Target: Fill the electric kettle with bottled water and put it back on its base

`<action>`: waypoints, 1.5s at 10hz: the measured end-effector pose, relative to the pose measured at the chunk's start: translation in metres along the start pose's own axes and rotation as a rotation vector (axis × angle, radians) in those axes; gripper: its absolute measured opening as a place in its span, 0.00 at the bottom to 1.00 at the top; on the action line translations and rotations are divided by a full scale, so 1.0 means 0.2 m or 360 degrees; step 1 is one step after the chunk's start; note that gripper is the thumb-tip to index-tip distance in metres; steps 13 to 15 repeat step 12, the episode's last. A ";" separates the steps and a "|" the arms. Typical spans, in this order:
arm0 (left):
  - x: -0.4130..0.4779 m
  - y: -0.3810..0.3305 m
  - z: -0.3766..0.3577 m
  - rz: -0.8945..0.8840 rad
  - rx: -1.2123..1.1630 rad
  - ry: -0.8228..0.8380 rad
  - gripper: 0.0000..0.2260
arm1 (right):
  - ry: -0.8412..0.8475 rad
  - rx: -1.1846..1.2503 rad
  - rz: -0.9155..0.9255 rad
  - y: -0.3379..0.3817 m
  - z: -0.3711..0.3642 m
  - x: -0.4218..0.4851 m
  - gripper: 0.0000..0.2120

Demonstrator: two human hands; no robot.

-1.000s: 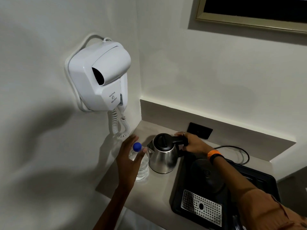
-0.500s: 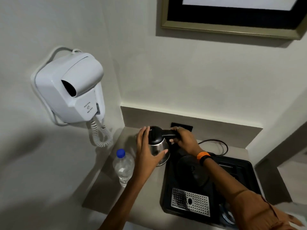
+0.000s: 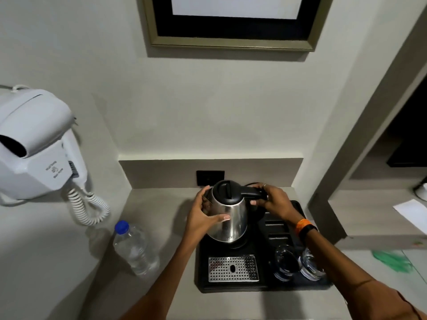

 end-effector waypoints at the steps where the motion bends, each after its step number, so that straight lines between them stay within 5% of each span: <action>1: 0.00 0.02 -0.09 -0.0015 -0.0002 0.0033 0.49 | -0.0049 0.0054 -0.0068 -0.08 0.03 -0.05 0.23; 4: -0.03 0.09 -0.12 -0.0017 0.0054 -0.0015 0.43 | 0.0021 0.0115 -0.0051 -0.11 -0.01 -0.05 0.24; 6: -0.05 0.11 -0.11 -0.0014 0.0069 0.0021 0.43 | 0.0151 0.0783 -0.0310 -0.10 -0.04 -0.04 0.12; 9: -0.04 0.12 -0.11 0.0036 0.0053 0.0023 0.43 | 0.0217 0.1406 -0.0419 -0.20 -0.08 0.00 0.16; 15: -0.06 0.01 -0.10 -0.0015 0.0177 0.0039 0.44 | 0.0118 0.1191 -0.0412 -0.12 -0.02 0.04 0.12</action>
Point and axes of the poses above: each hand's wrist, its own x-axis towards the middle knuckle, its own z-axis out of the back of the hand, y = z × x, the point moved 2 cm from there along x, towards the middle knuckle, and after that the axes turned 1 degree about x, right-handed, at the moved point
